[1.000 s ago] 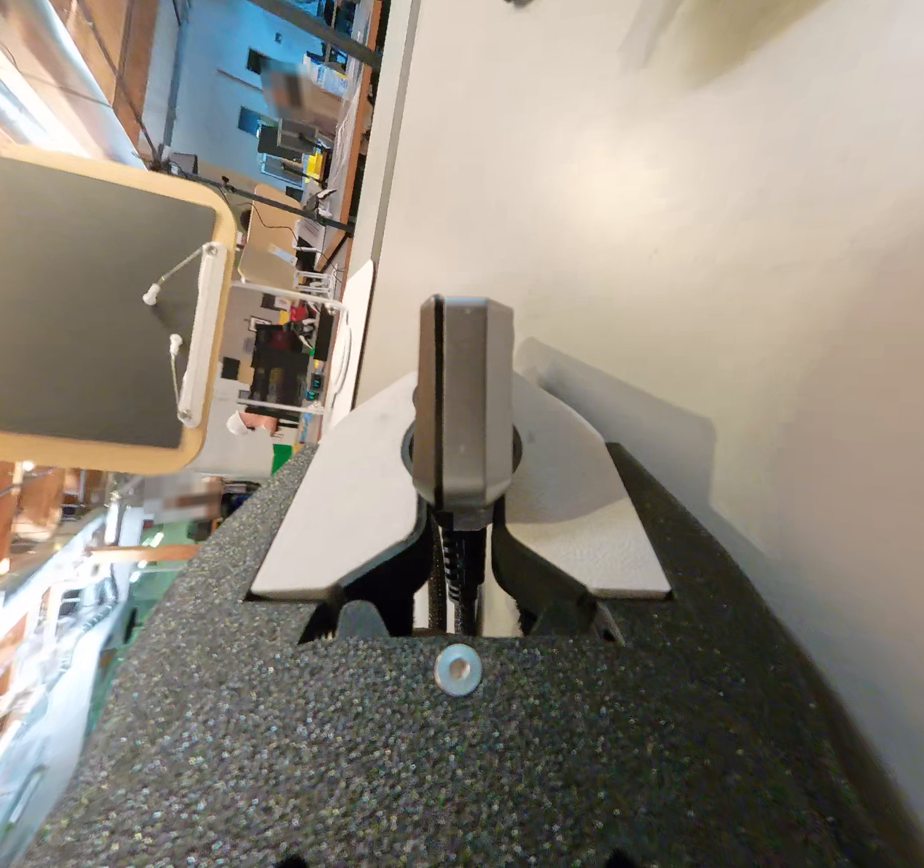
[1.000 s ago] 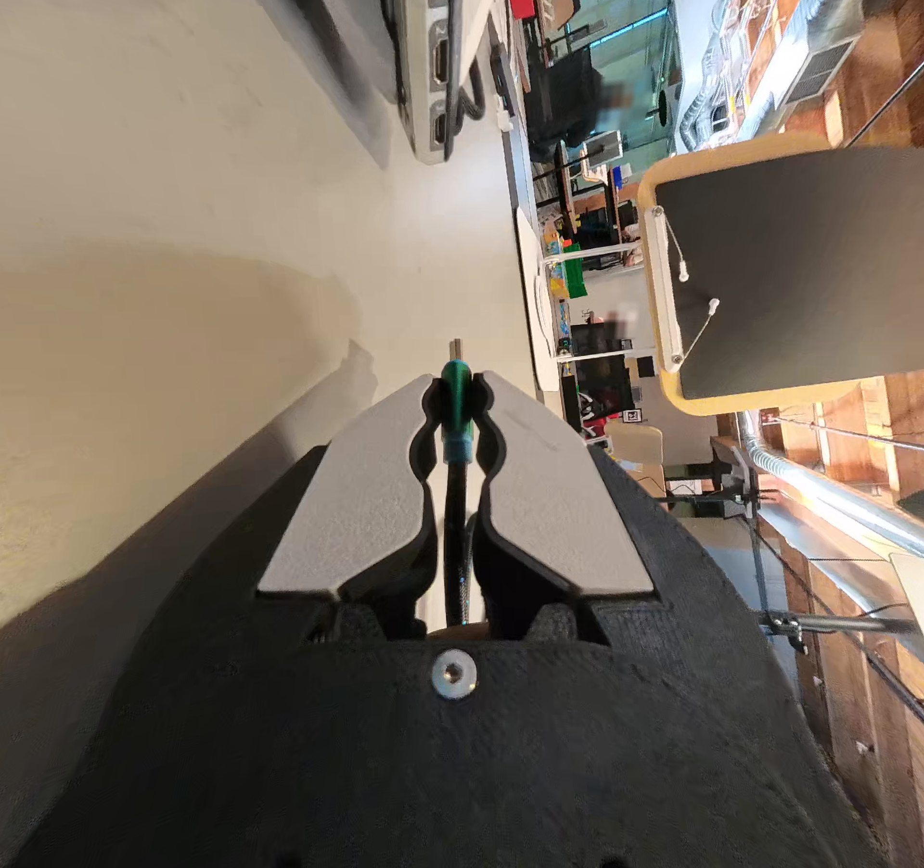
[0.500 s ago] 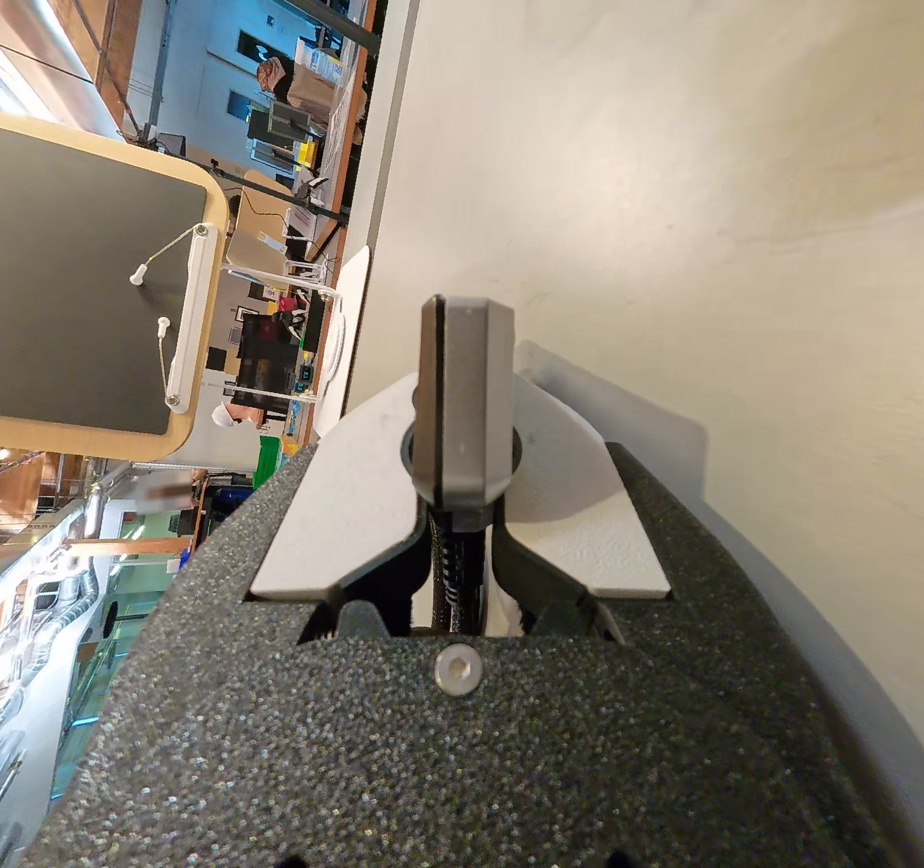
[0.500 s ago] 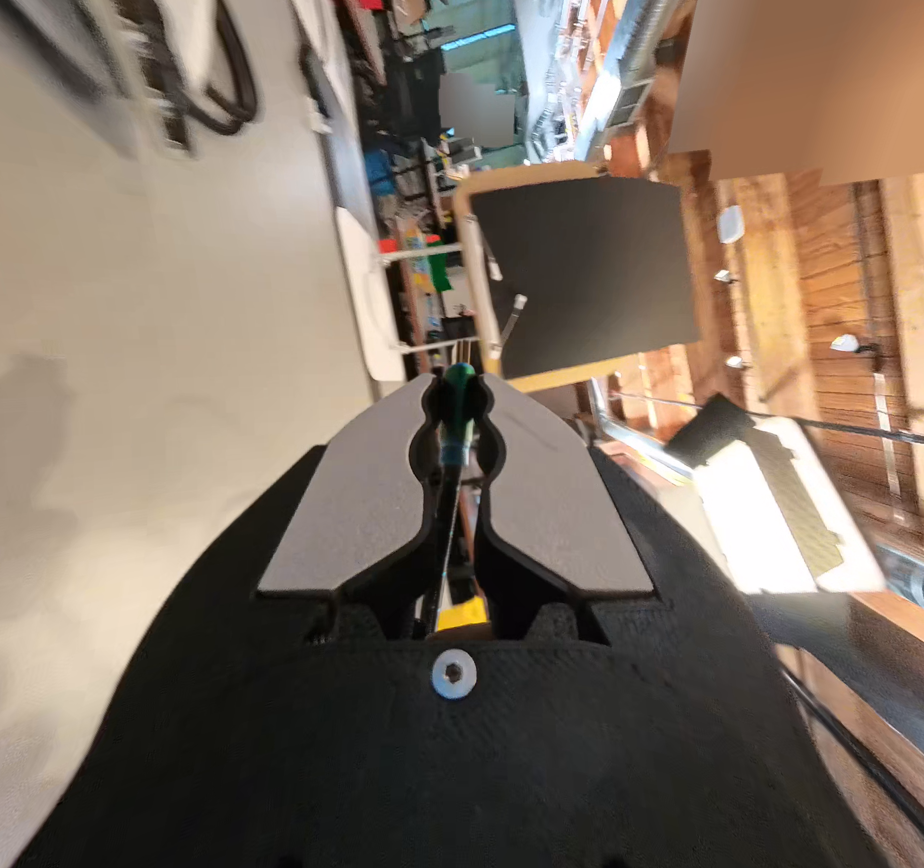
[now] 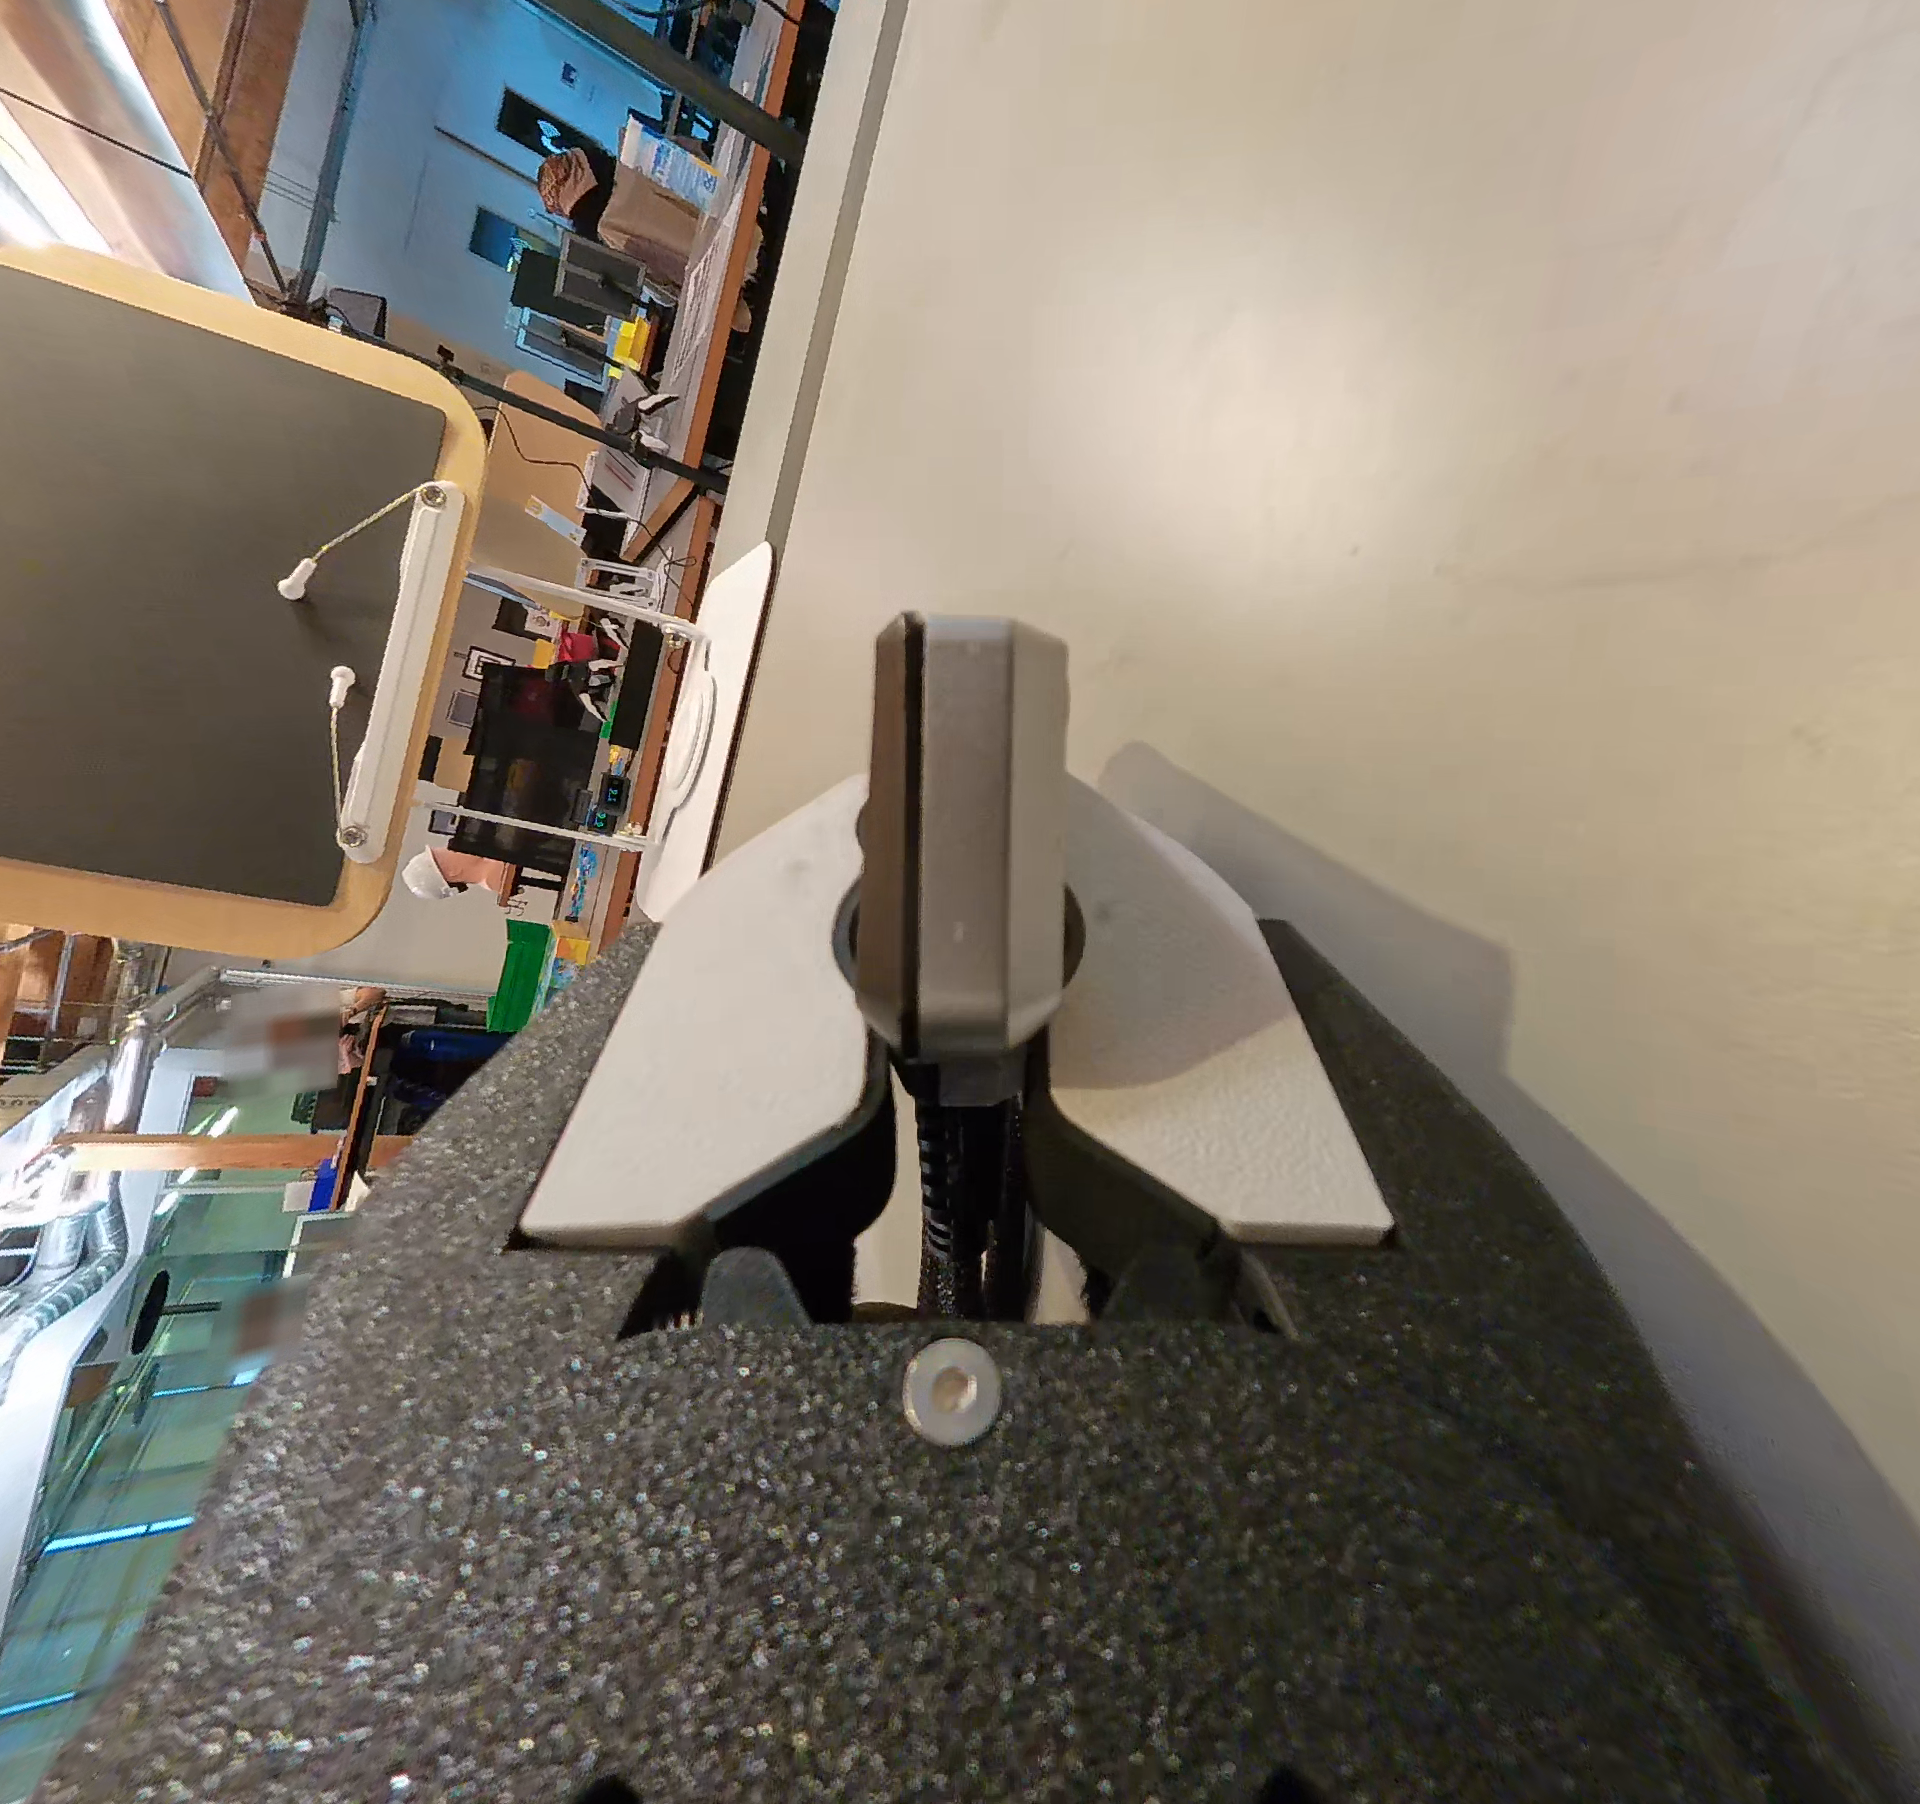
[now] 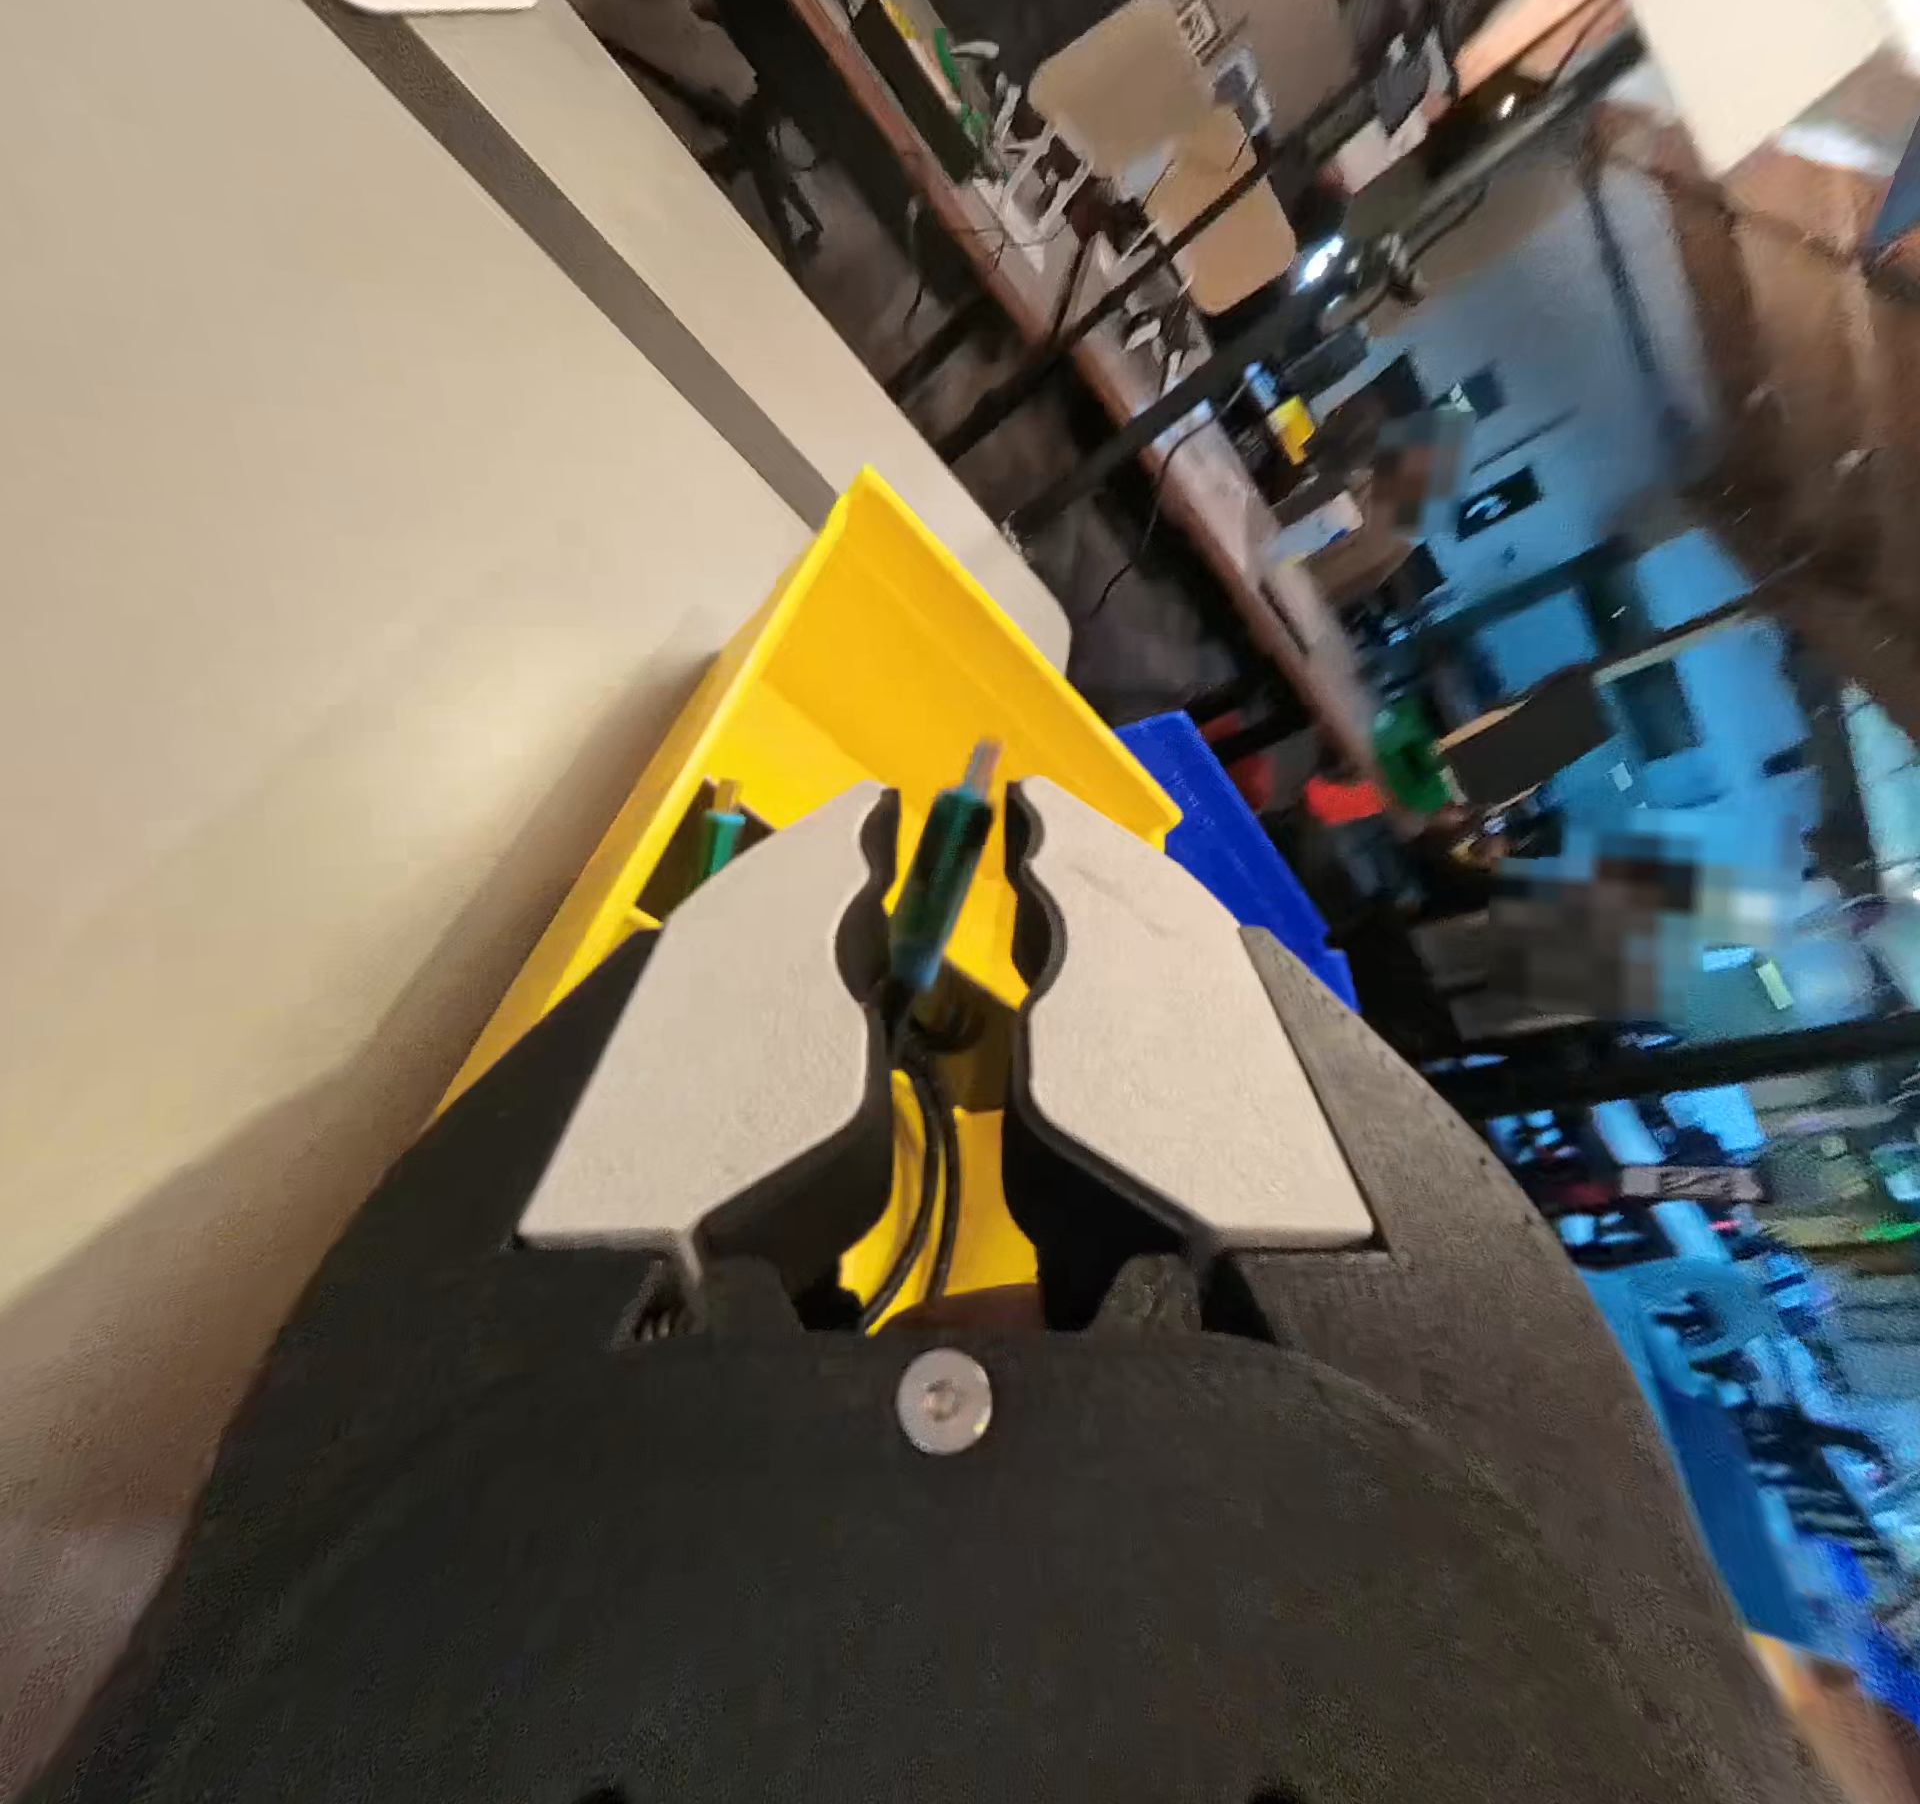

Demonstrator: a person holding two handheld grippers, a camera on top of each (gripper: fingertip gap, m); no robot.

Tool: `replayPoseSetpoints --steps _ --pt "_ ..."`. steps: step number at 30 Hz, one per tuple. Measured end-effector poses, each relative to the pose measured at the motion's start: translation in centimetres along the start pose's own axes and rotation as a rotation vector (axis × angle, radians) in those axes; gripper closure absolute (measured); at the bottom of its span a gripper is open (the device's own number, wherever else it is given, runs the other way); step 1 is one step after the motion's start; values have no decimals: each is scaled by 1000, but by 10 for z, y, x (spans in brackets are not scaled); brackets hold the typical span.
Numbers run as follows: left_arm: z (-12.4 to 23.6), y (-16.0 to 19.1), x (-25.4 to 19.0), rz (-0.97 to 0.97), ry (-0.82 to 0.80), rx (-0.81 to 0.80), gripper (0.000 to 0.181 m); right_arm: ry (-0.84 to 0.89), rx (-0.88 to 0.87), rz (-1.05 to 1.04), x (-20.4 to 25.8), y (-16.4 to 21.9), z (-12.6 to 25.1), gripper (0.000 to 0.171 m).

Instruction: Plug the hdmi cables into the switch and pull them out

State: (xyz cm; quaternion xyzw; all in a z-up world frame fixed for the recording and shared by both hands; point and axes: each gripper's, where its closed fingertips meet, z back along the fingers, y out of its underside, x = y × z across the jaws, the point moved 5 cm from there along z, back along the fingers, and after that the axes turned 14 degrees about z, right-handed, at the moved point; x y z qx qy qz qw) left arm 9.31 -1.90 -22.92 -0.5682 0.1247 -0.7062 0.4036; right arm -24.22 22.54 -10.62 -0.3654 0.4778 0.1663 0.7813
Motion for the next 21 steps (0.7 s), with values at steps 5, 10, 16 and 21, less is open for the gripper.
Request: replayPoseSetpoints --steps 5,10,16,21 --pt "0 -2 -4 -24 9 -11 158 -22 -46 -52 -5 -13 13 144" --pt "3 -12 -17 -85 62 -92 158 -68 -147 41 10 -56 26 142" --pt "16 -31 -36 -161 141 -261 157 -220 -352 198 84 -121 25 138" --pt "28 -43 -37 -148 167 -384 157 -366 -514 386 164 -159 9 121"
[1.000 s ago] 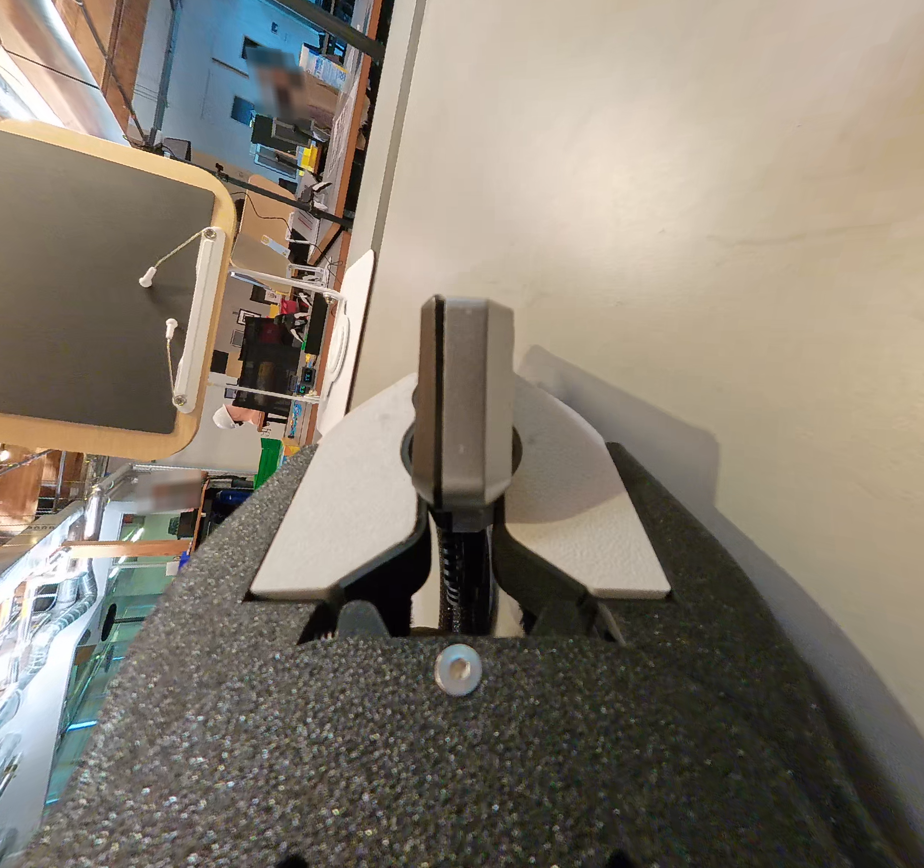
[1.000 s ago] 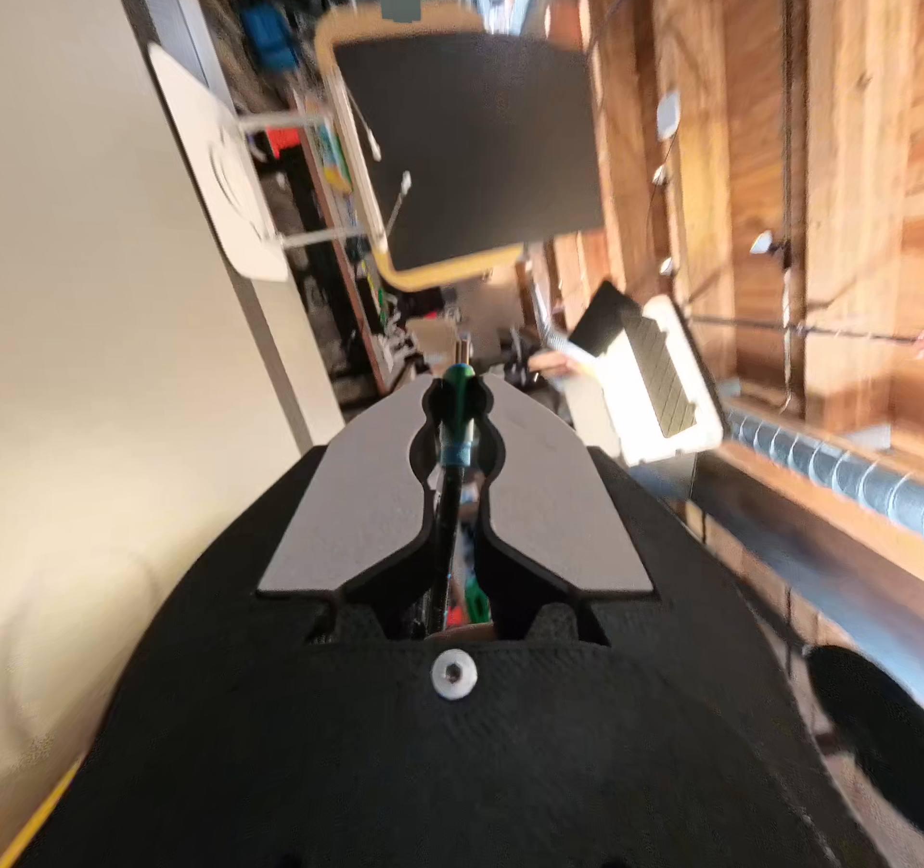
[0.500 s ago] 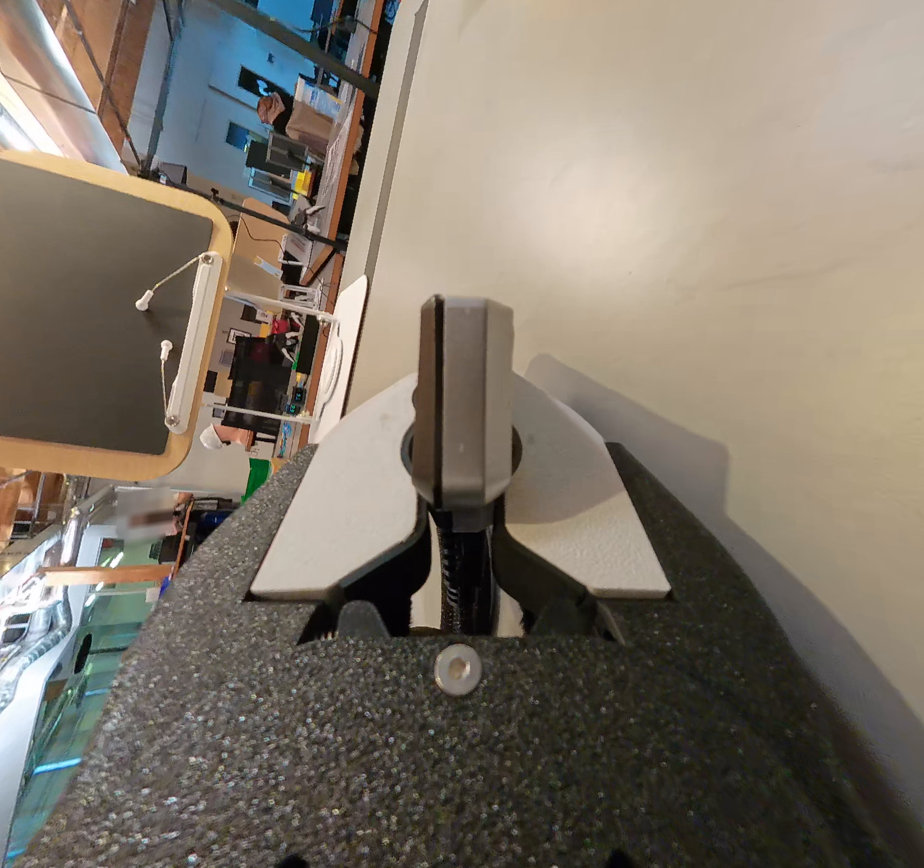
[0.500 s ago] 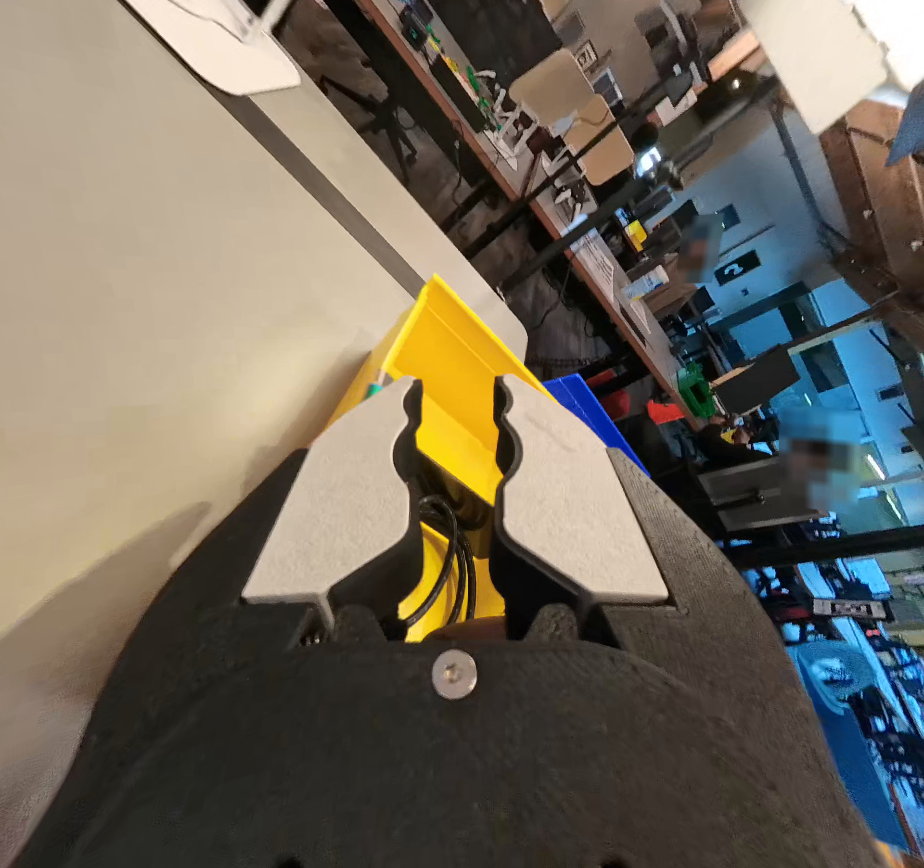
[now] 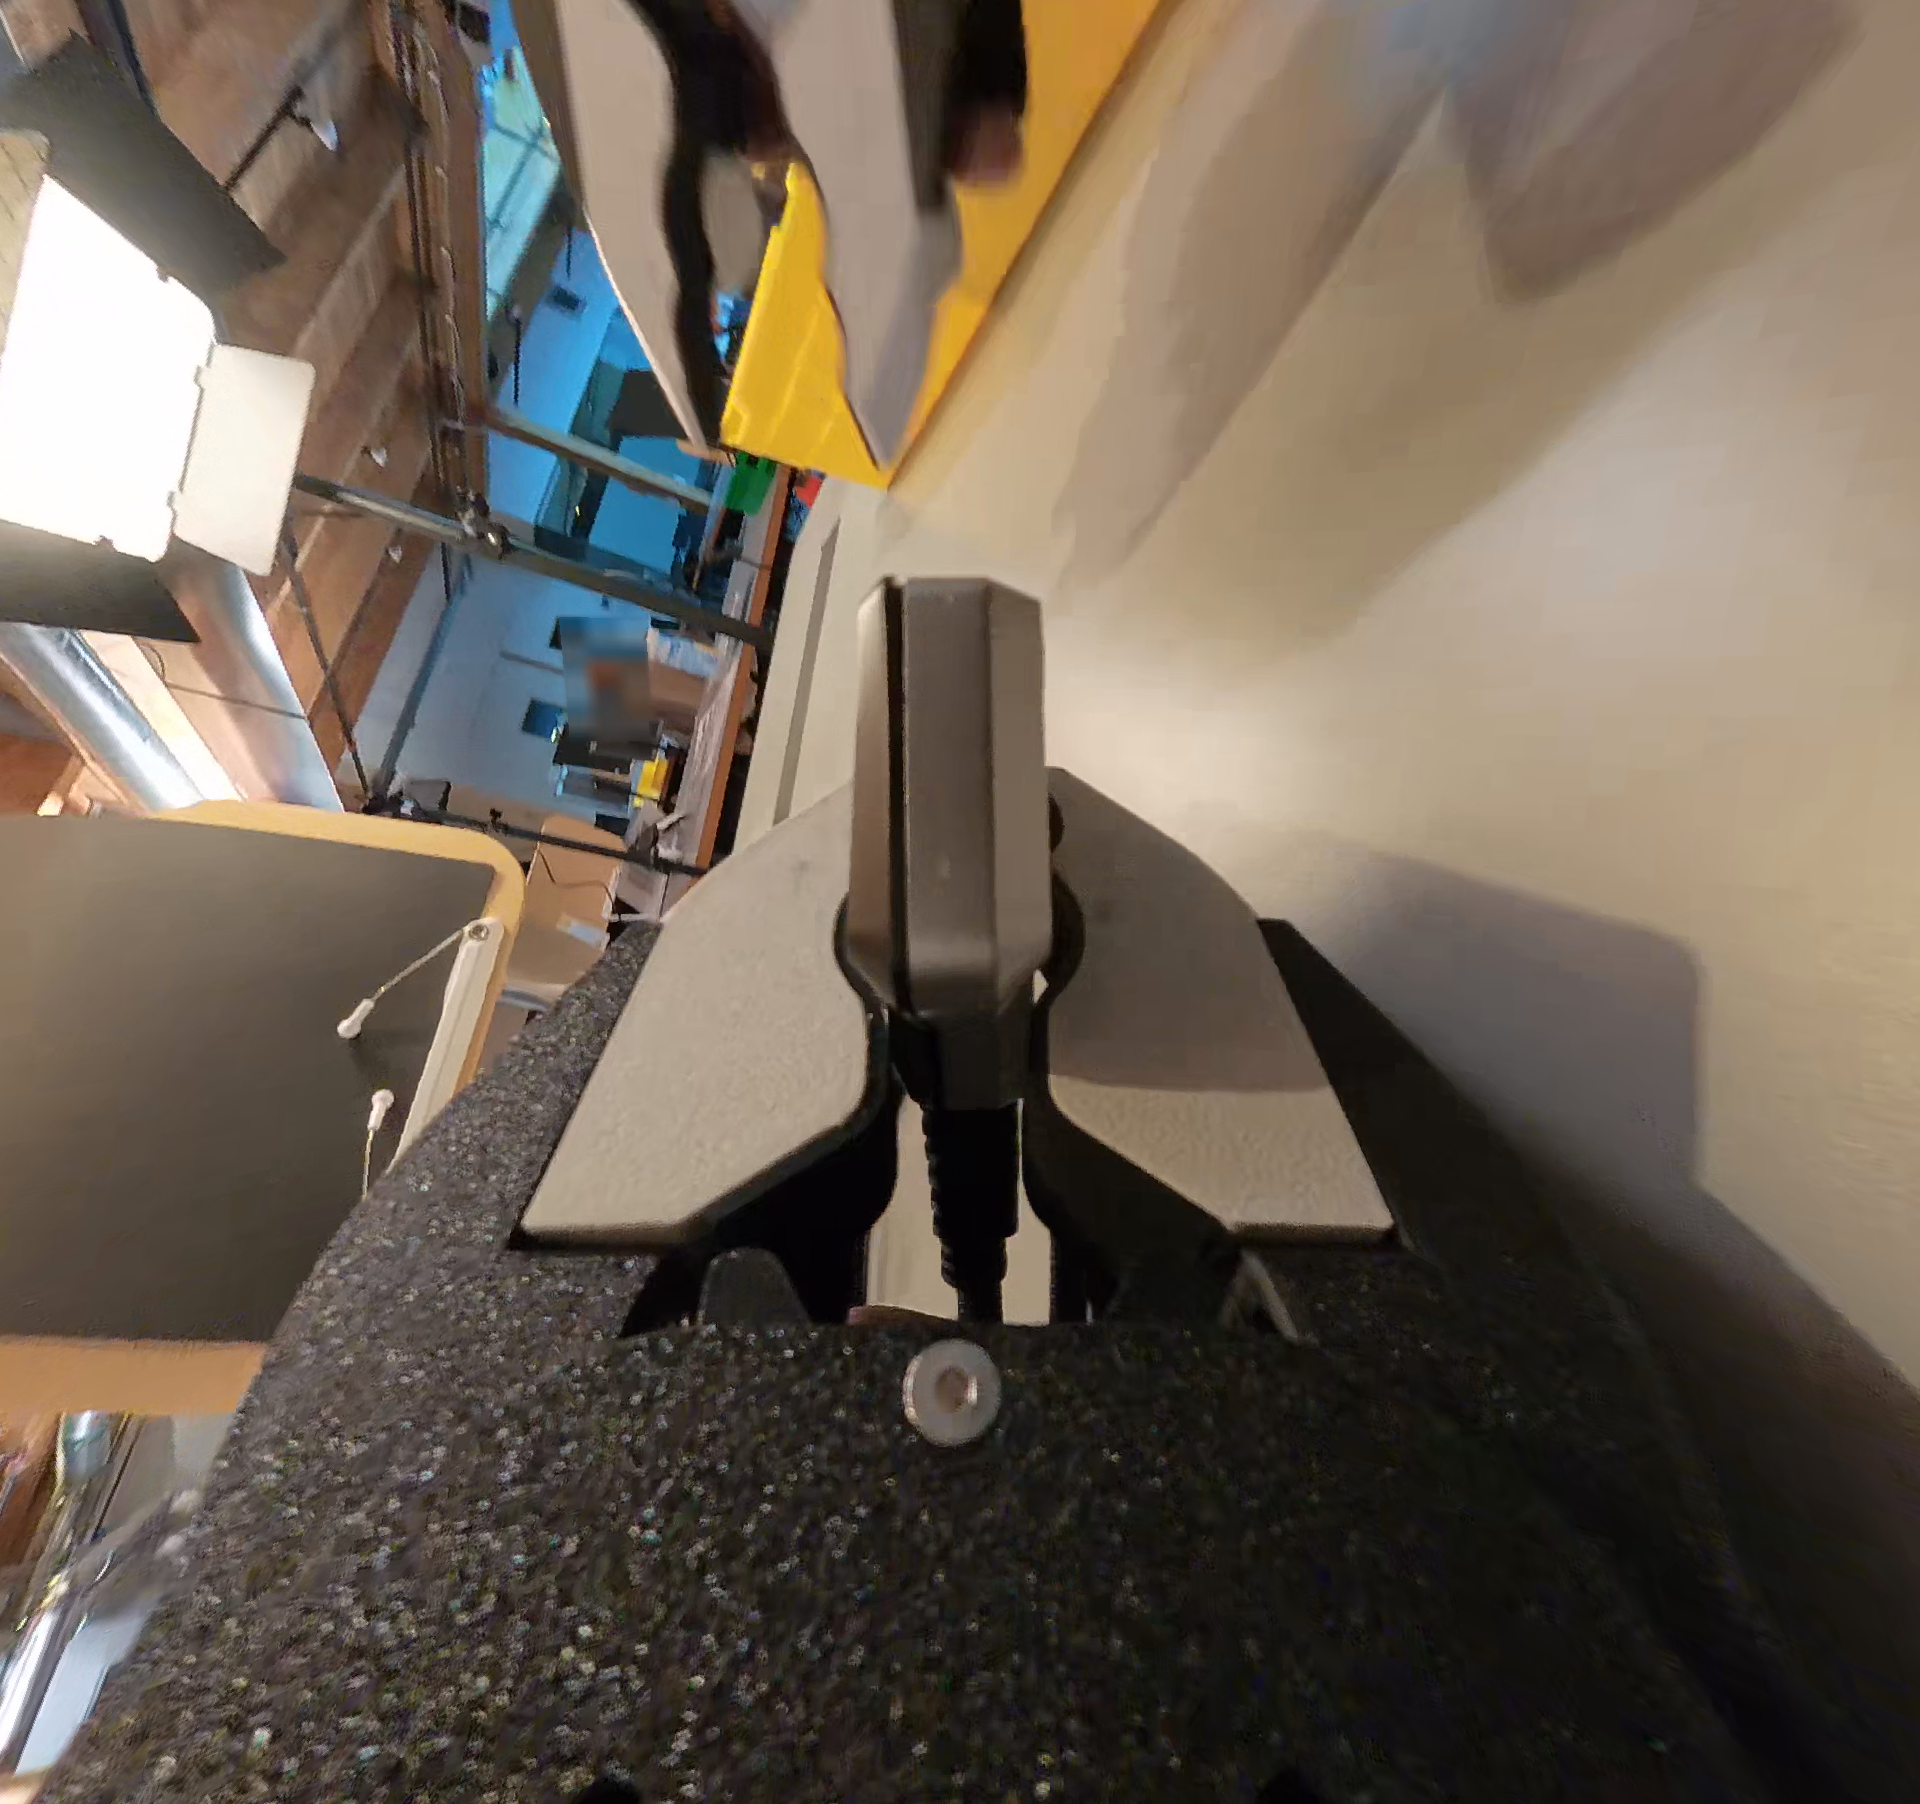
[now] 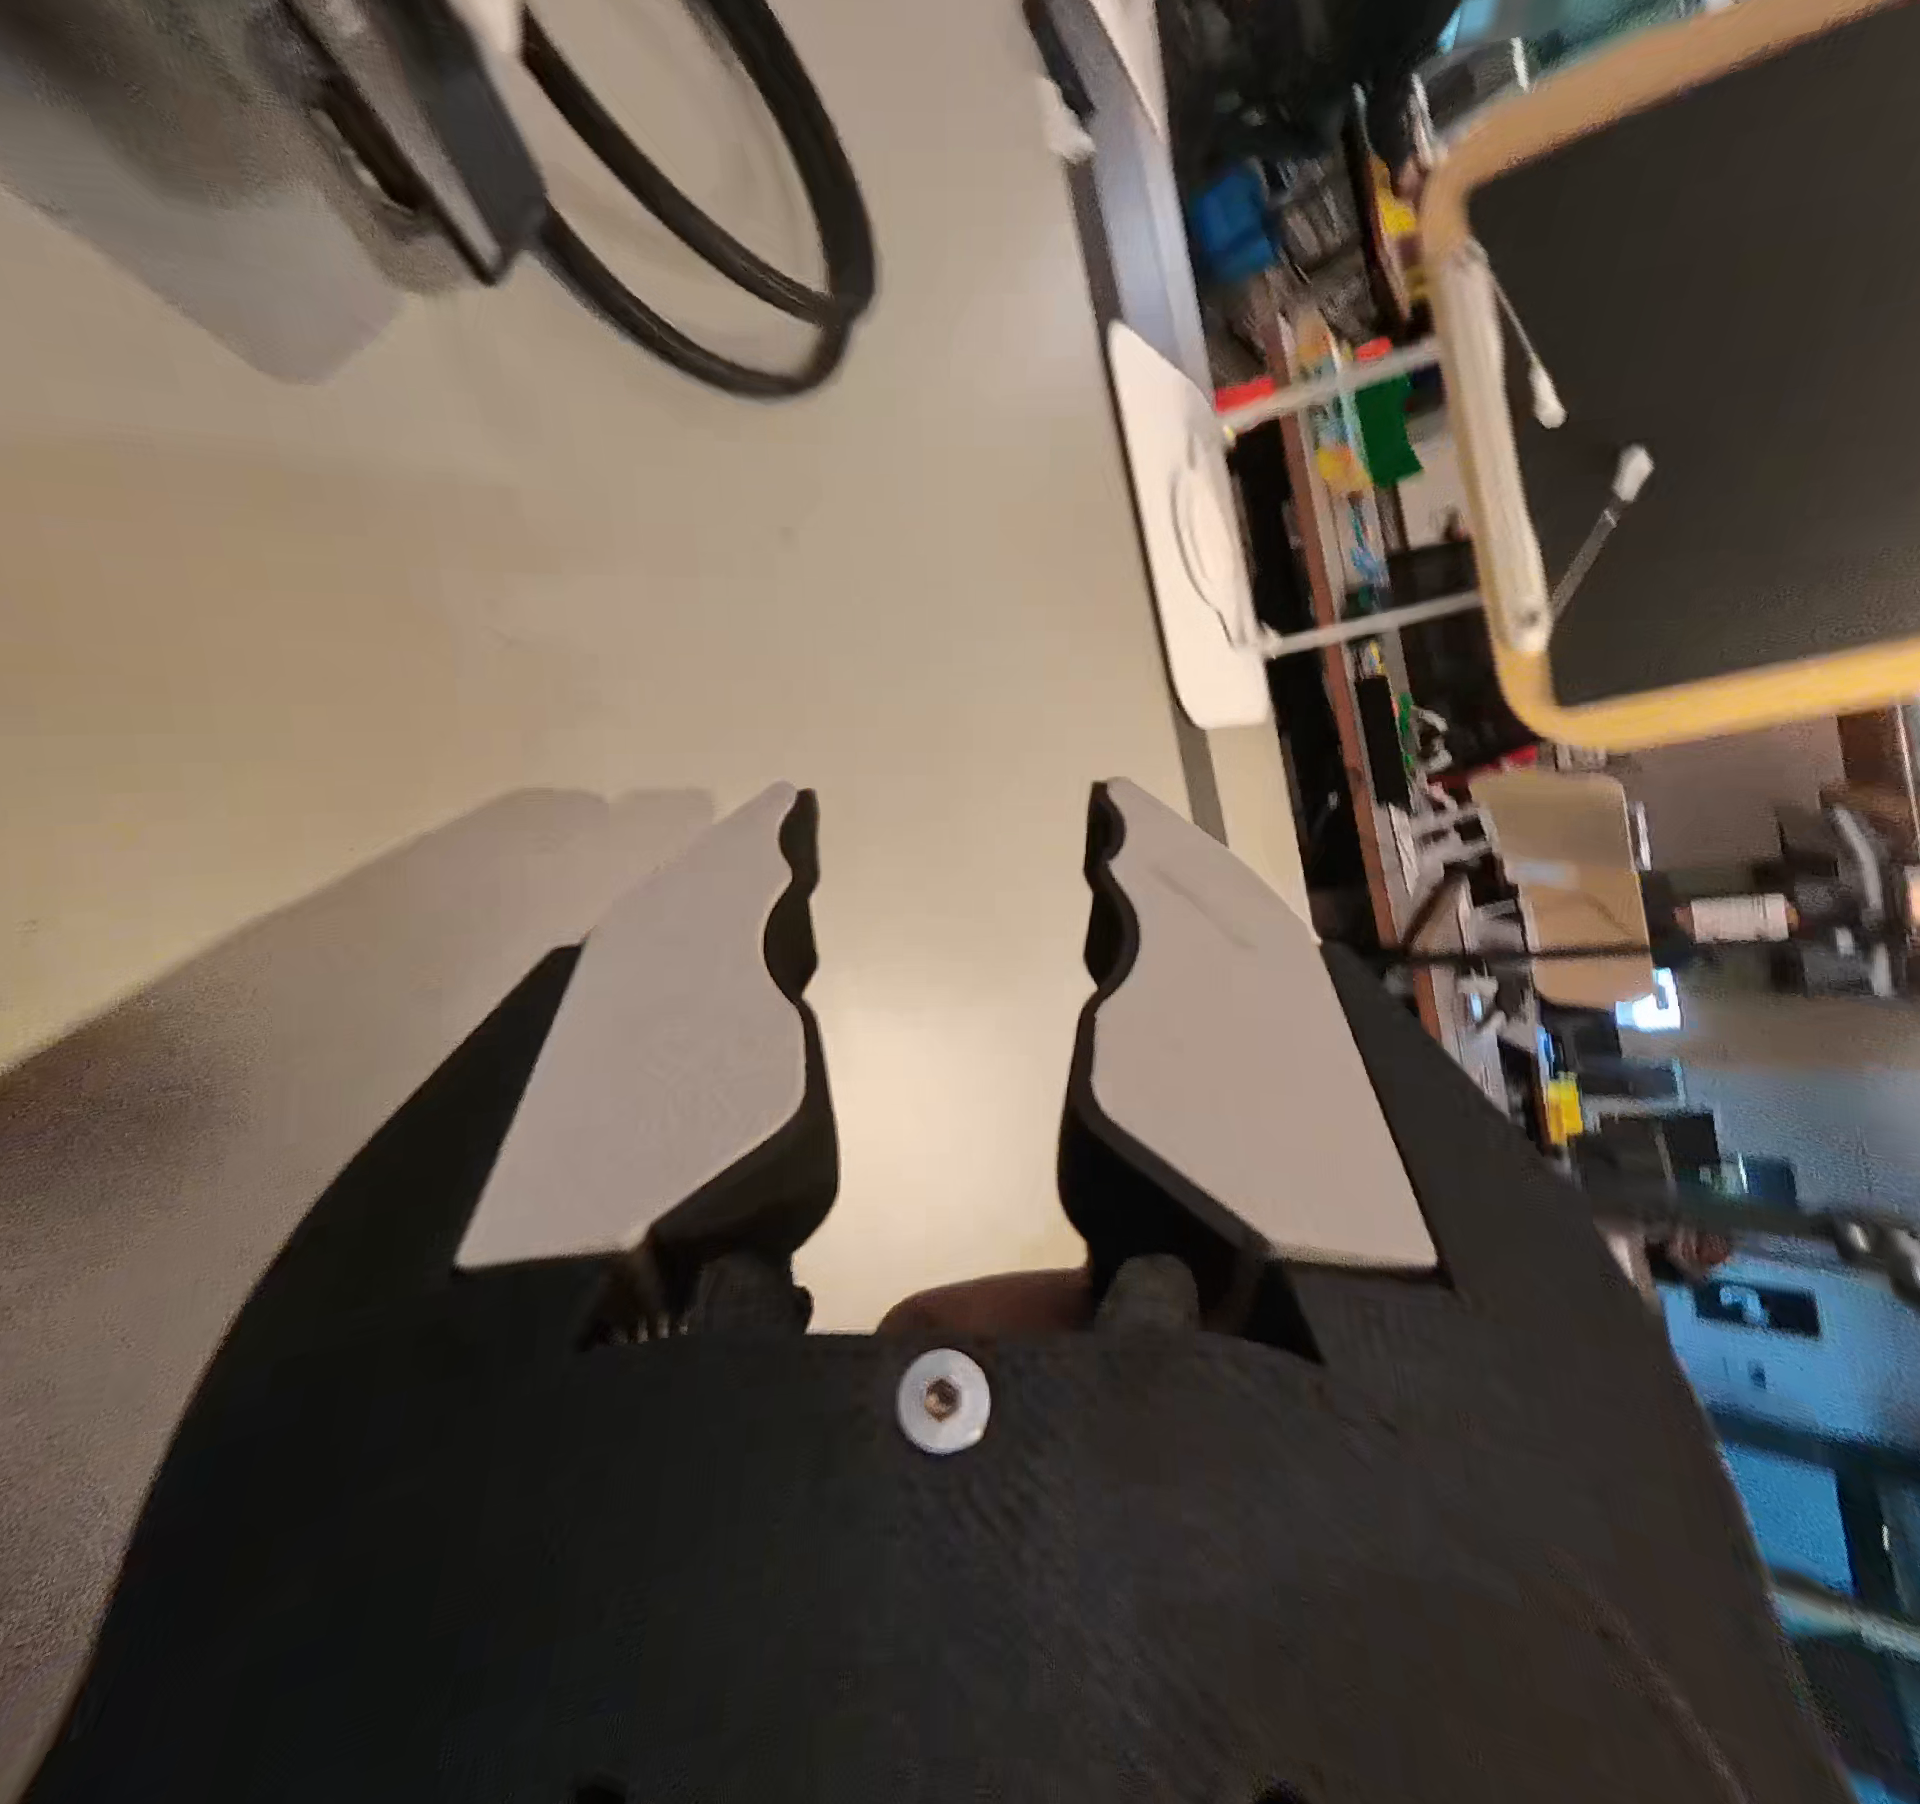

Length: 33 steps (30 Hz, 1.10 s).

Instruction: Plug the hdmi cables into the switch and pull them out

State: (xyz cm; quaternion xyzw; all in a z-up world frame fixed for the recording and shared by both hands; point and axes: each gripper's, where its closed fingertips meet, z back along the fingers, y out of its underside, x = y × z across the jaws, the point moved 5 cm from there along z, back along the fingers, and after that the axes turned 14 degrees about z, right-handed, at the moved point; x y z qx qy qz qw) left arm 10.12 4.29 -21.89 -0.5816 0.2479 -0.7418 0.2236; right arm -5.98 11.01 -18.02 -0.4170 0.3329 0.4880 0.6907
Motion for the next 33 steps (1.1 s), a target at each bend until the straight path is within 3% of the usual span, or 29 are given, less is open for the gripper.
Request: replayPoseSetpoints --steps 5,12,14,21,33 --pt "8 -12 1 14 15 -109 157 -30 -133 110 18 -37 -45 103" --pt "16 -24 4 -5 -19 -213 157 -64 -236 304 37 -84 -81 92" --pt "19 -28 6 -4 -40 -238 157 -58 -256 336 41 -93 -86 98" --pt "20 -26 8 8 -35 -257 157 12 -216 387 34 -91 -89 167" --pt "-5 8 15 -17 -140 26 110 274 26 433 -41 -44 -52 167"
